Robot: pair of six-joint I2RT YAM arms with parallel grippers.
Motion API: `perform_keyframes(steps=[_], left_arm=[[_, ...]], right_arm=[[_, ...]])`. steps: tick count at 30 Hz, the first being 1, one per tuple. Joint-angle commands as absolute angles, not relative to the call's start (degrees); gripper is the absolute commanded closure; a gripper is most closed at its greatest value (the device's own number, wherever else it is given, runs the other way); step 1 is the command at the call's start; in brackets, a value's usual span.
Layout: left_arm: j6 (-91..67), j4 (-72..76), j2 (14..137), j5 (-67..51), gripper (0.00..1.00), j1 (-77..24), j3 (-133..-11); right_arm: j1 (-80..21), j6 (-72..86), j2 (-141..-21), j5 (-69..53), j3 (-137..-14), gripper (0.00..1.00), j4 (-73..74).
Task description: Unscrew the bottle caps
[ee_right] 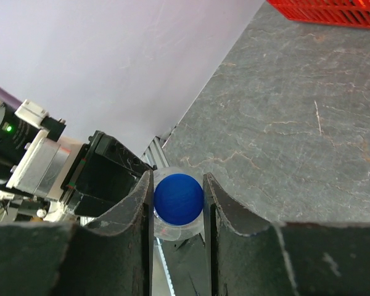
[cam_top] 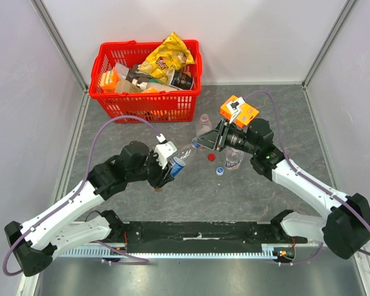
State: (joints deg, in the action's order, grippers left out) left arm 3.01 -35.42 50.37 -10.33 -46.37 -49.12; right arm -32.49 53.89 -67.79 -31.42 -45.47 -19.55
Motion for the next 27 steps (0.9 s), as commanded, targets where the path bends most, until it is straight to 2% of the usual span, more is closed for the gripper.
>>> perform_keyframes(steps=[1, 27], left_arm=[[4.83, -35.86, 49.39, -16.95, 0.65, -46.58, -51.68], [1.06, -30.41, 46.76, -50.96, 0.72, -46.67, -54.67]], right_arm=[[-32.7, 50.45, -66.09, -38.75, -46.67, 1.0, -27.23], [-32.87, 45.52, -55.73, -56.77, -43.77, 1.0, -41.74]])
